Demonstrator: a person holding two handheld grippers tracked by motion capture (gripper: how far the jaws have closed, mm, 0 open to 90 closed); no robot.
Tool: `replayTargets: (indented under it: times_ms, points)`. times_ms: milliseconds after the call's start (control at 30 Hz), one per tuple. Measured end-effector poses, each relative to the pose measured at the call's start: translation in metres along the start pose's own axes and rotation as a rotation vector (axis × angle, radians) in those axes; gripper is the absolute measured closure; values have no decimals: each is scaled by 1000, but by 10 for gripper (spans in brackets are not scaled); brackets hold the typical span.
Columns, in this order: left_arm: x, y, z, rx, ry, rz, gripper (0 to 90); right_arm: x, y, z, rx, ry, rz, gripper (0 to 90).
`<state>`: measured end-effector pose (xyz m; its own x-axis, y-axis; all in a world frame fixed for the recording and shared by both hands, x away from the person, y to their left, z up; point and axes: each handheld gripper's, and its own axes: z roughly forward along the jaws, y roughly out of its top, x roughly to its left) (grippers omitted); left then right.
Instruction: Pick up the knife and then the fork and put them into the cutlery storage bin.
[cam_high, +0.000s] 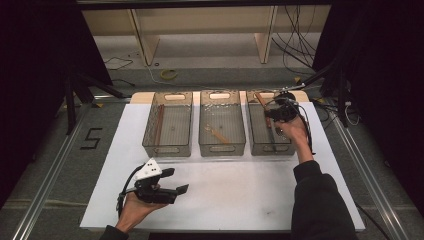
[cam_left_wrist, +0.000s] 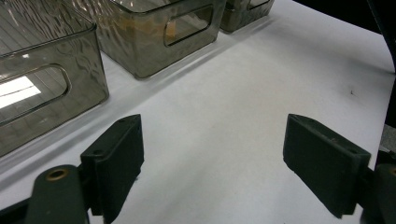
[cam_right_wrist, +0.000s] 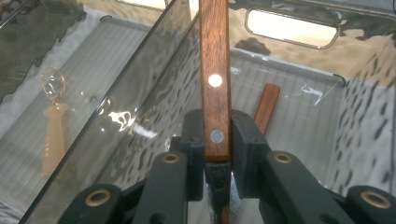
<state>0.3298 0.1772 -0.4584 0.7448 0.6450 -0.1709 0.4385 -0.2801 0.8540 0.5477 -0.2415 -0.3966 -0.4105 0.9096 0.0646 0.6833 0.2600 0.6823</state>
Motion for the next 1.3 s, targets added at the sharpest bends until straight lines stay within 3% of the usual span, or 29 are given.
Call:
replayTargets:
  times_ms: [100, 200, 367, 667, 967, 1300]
  points:
    - [0, 0, 0, -1, 0, -3, 197, 3, 1, 3, -6, -12, 5, 723]
    - [0, 0, 0, 0, 0, -2, 196, 4, 4, 2, -24, 7, 29, 629]
    - [0, 0, -1, 0, 2, 0, 196, 7, 6, -4, -41, 21, 22, 567]
    - [2, 0, -2, -13, 7, -12, 194, 20, -3, -20, -75, 112, -4, 473]
    - [4, 0, -3, -20, -1, -19, 194, 48, -25, -42, -128, 203, -41, 363]
    - [4, 1, -1, -21, -5, -24, 194, 70, -58, -62, -175, 260, -71, 324]
